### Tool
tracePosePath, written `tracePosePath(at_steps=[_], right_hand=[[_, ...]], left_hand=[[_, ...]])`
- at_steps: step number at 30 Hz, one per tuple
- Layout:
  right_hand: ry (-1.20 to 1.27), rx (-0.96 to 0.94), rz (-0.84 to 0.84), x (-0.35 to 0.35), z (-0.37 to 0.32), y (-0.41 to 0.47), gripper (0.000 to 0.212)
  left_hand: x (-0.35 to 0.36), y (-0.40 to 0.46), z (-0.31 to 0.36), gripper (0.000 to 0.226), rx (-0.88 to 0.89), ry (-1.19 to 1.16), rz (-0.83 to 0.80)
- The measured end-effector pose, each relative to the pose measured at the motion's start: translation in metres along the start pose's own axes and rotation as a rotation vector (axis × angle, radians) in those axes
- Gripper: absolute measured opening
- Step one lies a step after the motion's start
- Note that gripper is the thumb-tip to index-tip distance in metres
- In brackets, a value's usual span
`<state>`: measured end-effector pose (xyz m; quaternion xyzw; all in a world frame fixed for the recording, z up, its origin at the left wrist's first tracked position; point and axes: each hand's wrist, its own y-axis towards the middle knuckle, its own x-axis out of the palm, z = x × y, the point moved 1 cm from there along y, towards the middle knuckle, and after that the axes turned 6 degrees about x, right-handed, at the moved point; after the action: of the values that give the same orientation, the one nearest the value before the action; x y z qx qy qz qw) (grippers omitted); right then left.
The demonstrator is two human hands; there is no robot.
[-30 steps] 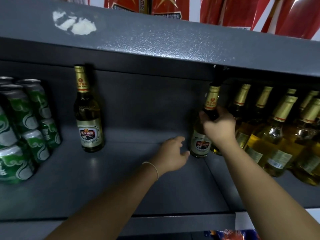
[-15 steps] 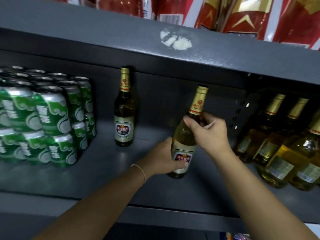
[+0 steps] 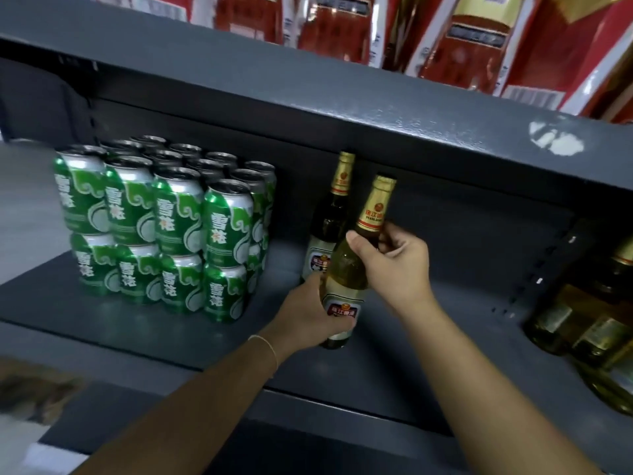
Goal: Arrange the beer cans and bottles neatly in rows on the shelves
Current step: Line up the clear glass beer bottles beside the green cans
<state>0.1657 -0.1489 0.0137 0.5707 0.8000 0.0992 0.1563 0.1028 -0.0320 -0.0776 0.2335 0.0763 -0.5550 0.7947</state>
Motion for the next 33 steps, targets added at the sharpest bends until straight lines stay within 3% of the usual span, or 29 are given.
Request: tracePosePath(at_steps=[12, 33], right_hand=[[-0.081, 0.029, 0.095, 0.059, 0.000, 0.015, 0.024], [-0.357, -0.033, 0.170, 0.063, 0.006, 0.027, 0.029]], left_hand=[[-0.034, 0.013, -0.042, 0.060, -0.002, 0.011, 0.073], [-0.026, 0.028, -0.068, 0.060, 0.077, -0.076, -0.016]])
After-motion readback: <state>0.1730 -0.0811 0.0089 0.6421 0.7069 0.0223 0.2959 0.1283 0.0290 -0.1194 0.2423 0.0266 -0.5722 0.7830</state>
